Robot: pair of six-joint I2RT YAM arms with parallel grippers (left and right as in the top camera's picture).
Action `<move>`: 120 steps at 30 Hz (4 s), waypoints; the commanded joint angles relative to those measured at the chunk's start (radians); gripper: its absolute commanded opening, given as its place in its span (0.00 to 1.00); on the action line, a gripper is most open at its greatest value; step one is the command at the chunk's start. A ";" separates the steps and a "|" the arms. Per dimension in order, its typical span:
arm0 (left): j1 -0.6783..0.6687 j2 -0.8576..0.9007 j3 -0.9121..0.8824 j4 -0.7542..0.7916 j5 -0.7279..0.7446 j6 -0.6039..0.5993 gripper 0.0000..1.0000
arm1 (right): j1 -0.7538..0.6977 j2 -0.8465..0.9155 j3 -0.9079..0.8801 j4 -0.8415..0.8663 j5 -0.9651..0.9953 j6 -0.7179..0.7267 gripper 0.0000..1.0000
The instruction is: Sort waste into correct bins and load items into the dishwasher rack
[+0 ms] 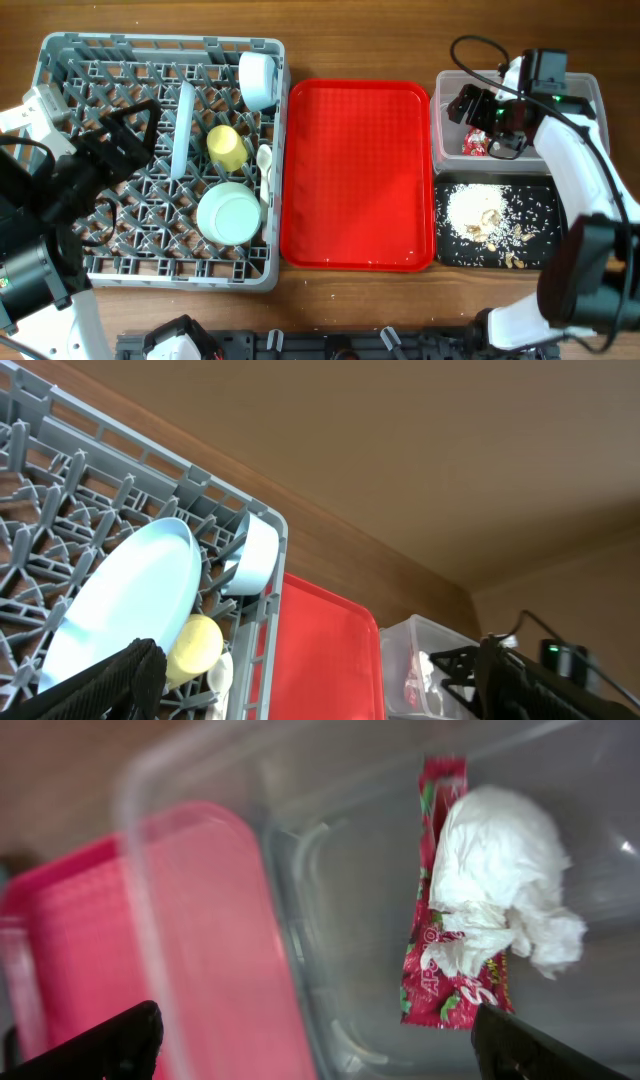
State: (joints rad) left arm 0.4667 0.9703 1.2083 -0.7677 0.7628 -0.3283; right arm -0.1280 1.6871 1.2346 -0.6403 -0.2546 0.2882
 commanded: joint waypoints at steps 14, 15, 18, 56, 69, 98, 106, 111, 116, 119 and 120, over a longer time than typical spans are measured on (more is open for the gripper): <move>0.000 0.001 0.012 -0.001 -0.009 -0.001 1.00 | 0.282 -1.057 -0.001 -0.140 0.089 -0.046 1.00; 0.000 0.001 0.012 -0.001 -0.009 -0.002 1.00 | 0.279 -1.085 -0.017 -0.133 0.091 -0.025 1.00; 0.000 0.001 0.012 -0.001 -0.009 -0.001 1.00 | 0.275 -1.288 -0.161 -0.068 0.166 -0.027 1.00; 0.000 0.006 0.011 -0.001 -0.010 -0.001 1.00 | 0.276 -1.683 -1.229 0.649 0.273 -0.102 1.00; -0.211 -0.093 0.002 -0.001 -0.061 0.010 1.00 | 0.276 -1.683 -1.229 0.649 0.273 -0.101 1.00; -0.483 -0.967 -1.203 0.905 -0.667 0.006 1.00 | 0.276 -1.683 -1.229 0.649 0.273 -0.102 1.00; -0.483 -0.967 -1.203 0.690 -0.734 0.405 1.00 | 0.276 -1.683 -1.229 0.649 0.273 -0.101 1.00; -0.482 -0.967 -1.203 0.691 -0.734 0.475 1.00 | 0.276 -1.683 -1.229 0.649 0.273 -0.101 1.00; -0.482 -0.965 -1.203 0.691 -0.734 0.475 1.00 | 0.276 -1.683 -1.229 0.649 0.273 -0.101 1.00; -0.482 -0.965 -1.203 0.691 -0.734 0.475 1.00 | 0.276 -1.683 -1.229 0.649 0.273 -0.102 0.99; -0.482 -0.964 -1.203 0.691 -0.734 0.475 1.00 | 0.276 -1.683 -1.229 0.649 0.273 -0.101 1.00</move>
State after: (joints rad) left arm -0.0086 0.0128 0.0086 -0.0681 0.0380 0.1276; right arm 0.1478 0.0113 0.0059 0.0044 0.0158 0.2031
